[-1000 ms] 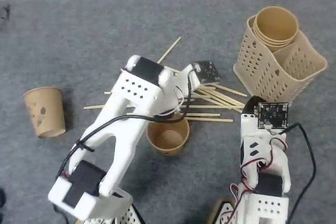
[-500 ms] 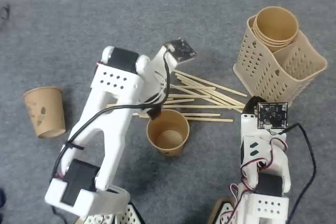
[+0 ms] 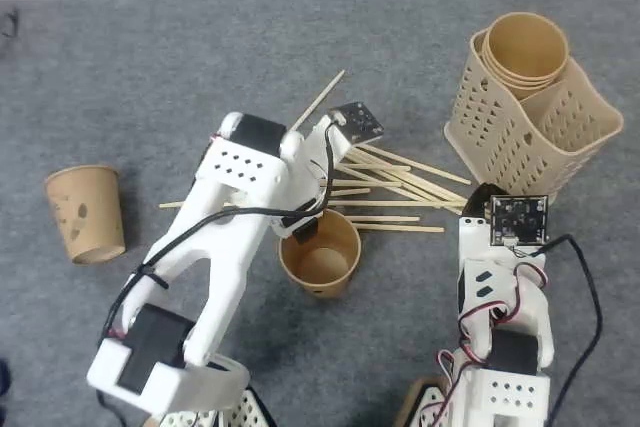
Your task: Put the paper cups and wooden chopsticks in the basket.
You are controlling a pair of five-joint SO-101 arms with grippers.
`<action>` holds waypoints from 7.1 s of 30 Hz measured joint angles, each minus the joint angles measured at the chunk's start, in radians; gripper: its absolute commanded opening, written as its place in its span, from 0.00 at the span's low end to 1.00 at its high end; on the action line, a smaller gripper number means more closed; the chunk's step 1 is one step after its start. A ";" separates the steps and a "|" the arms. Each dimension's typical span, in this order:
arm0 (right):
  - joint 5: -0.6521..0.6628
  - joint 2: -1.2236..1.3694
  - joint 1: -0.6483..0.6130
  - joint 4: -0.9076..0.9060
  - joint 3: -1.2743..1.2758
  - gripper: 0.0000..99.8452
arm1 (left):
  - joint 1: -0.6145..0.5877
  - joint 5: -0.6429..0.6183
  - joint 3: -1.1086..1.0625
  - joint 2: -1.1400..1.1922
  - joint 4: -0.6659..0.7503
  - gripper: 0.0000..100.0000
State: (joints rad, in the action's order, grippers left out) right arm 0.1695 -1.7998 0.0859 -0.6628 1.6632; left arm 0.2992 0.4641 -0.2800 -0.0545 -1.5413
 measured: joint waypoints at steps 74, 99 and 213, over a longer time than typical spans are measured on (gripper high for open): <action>0.005 0.000 -0.002 0.000 0.000 0.01 | 0.437 -0.186 1.645 0.821 0.468 0.01; 0.005 0.000 -0.023 0.000 0.000 0.01 | 0.327 -0.350 1.634 0.822 0.275 0.18; 0.005 0.000 -0.023 0.000 0.000 0.01 | -1.031 1.343 -0.353 -0.795 -0.189 0.01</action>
State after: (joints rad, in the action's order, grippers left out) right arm 0.1741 -1.7998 0.0629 -0.6628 1.6632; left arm -0.7319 1.8067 -0.6329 -0.8493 -1.7300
